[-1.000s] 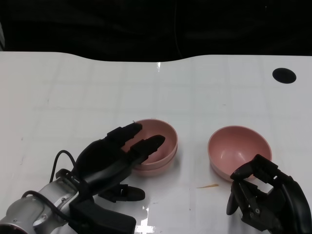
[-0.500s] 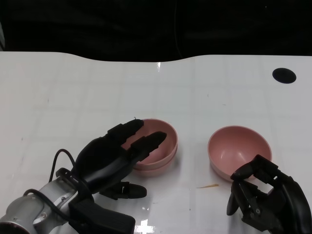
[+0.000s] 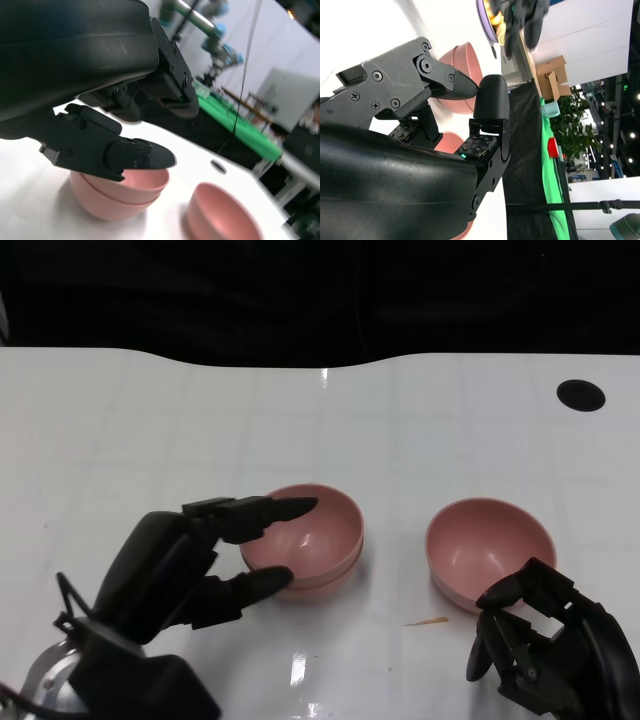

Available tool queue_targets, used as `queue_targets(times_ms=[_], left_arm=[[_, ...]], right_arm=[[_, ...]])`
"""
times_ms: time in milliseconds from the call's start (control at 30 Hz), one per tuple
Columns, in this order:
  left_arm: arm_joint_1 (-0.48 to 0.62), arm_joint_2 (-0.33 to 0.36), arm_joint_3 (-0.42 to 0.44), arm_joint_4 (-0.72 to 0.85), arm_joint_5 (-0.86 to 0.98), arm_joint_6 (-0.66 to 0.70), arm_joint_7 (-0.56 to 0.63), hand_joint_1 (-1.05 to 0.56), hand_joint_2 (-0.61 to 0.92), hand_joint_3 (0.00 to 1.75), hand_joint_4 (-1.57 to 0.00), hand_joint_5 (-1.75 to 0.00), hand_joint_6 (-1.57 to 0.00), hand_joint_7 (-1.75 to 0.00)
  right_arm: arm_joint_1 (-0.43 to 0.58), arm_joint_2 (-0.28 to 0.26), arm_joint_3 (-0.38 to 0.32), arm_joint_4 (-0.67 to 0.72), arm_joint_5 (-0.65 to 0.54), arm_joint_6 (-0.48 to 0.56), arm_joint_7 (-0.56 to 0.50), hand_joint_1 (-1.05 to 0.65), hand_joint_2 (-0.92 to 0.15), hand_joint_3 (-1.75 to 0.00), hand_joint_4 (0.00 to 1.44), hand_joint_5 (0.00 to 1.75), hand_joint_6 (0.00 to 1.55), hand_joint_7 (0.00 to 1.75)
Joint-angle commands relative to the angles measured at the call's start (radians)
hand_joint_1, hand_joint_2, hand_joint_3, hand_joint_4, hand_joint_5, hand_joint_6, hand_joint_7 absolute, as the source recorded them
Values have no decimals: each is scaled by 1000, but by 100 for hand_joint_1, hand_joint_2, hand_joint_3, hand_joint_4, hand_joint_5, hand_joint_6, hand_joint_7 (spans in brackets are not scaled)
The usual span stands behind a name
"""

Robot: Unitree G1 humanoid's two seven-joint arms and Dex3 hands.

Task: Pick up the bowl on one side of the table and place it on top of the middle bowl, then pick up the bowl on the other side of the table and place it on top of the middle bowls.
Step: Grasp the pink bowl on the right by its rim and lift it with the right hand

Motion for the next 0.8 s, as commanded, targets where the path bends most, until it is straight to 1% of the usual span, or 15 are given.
queue_targets(times_ms=[33, 67, 100, 133, 200, 233, 267, 333, 367, 400, 433, 500, 600, 700, 800], left_arm=[[75, 2, 57, -86, -202, 47, -135, 9, 71, 87, -87, -101, -103, -47], [108, 9, 74, -127, -292, 90, -192, 16, 60, 114, -82, -138, -95, -98], [138, 16, 91, -165, -362, 131, -237, 17, 57, 124, -82, -155, -89, -127], [159, 18, 106, -193, -409, 164, -272, 15, 54, 130, -84, -167, -84, -149], [204, 15, 143, -238, -499, 228, -327, 15, 52, 132, -86, -173, -80, -161], [226, 17, 161, -252, -534, 259, -352, 15, 51, 134, -88, -174, -77, -167], [242, 17, 176, -262, -558, 282, -370, 15, 52, 135, -87, -174, -76, -170], [270, 19, 201, -270, -583, 310, -401, 16, 52, 136, -87, -175, -75, -173], [283, 20, 214, -265, -598, 311, -423, 18, 53, 136, -87, -175, -73, -174], [293, 21, 225, -260, -608, 311, -442, 19, 53, 136, -87, -175, -73, -174], [301, 20, 235, -253, -616, 308, -460, 20, 54, 136, -87, -175, -72, -174], [319, 12, 254, -243, -618, 309, -481, 21, 54, 137, -87, -175, -72, -175], [350, -10, 275, -247, -602, 336, -465, 21, 59, 132, -85, -175, -70, -175], [365, -31, 284, -250, -581, 353, -448, 21, 61, 131, -84, -175, -68, -175], [361, -58, 292, -227, -545, 342, -449, 20, 62, 130, -83, -175, -67, -175]], right_arm=[[1, -15, -15, 15, -53, -98, -23, -11, -67, -86, 89, 159, 83, 129], [-2, -11, -18, 35, -93, -172, -40, -9, -65, -89, 89, 158, 81, 132], [-5, -8, -23, 57, -133, -247, -63, -9, -65, -91, 90, 158, 81, 133], [-8, -6, -25, 75, -161, -301, -81, -9, -66, -89, 90, 155, 82, 128], [-30, -20, -42, 149, -250, -484, -130, -9, -68, -86, 88, 149, 83, 117], [-53, -34, -58, 201, -302, -603, -156, -18, -71, -77, 83, 138, 85, 98], [-74, -46, -73, 248, -343, -701, -179, -23, -79, -61, 80, 127, 88, 81], [-118, -67, -122, 319, -457, -874, -243, -30, -89, -41, 78, 109, 91, 58], [-135, -72, -161, 327, -536, -945, -281, -37, -91, -39, 77, 79, 88, 34], [-148, -76, -192, 330, -605, -994, -314, -41, -91, -37, 79, 56, 87, 19], [-153, -80, -218, 318, -679, -1016, -346, -43, -92, -36, 80, 39, 86, 10], [-132, -98, -264, 206, -901, -979, -427, -51, -92, -37, 65, 15, 67, 2], [-98, -134, -278, 36, -1168, -874, -535, -65, -92, -40, 39, 2, 39, 0], [-70, -165, -241, -81, -1303, -746, -591, -73, -92, -44, 32, 0, 27, 0], [-66, -209, -182, -151, -1365, -608, -602, -79, -92, -40, 31, 0, 28, 1]])
